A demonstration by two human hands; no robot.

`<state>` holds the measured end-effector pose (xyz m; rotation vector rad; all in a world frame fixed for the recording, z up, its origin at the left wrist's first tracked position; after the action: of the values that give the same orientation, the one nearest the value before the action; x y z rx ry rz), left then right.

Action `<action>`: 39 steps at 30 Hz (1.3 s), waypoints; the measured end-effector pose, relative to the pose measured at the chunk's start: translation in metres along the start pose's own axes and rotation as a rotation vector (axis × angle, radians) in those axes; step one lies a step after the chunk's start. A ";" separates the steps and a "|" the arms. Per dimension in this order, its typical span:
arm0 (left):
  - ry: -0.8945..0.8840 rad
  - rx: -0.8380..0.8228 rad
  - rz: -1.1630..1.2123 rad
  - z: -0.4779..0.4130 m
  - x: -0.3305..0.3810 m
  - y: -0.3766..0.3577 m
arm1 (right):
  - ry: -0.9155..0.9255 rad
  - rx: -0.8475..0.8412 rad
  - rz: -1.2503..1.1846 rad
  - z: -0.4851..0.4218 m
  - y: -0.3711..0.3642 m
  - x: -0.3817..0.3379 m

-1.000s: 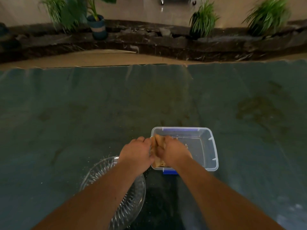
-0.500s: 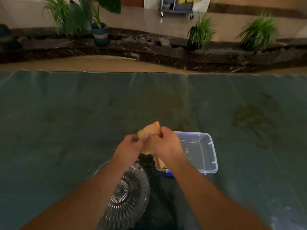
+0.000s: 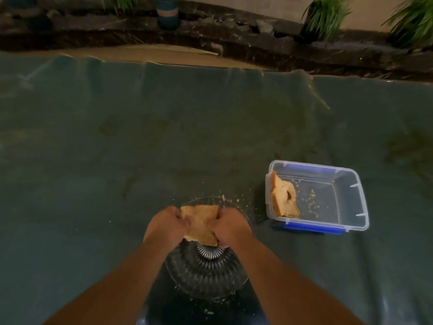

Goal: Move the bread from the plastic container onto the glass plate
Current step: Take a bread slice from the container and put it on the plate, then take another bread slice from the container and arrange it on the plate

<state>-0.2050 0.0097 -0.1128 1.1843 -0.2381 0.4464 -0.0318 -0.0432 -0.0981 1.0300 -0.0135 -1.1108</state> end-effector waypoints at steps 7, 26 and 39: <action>-0.143 0.045 -0.071 0.007 0.012 0.019 | 0.096 0.215 0.279 0.010 0.019 -0.005; -0.414 0.020 -0.104 0.038 0.211 -0.022 | 0.311 0.160 0.312 -0.061 0.156 0.075; -0.846 0.070 -0.783 0.045 0.291 -0.083 | 0.070 0.347 0.143 -0.083 0.240 0.144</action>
<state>0.0937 0.0034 -0.0474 1.3748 -0.4519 -0.7597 0.2534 -0.0804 -0.0468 1.3555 -0.2281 -0.9597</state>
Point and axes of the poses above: each hand's wrist, its own z-axis away from the middle knuckle, its own y-axis out of the back of the hand, x = y × z, the point moved 1 cm from there along -z, towards the middle knuckle, and after that the axes turned 15 degrees about x, right-handed, at the moved point
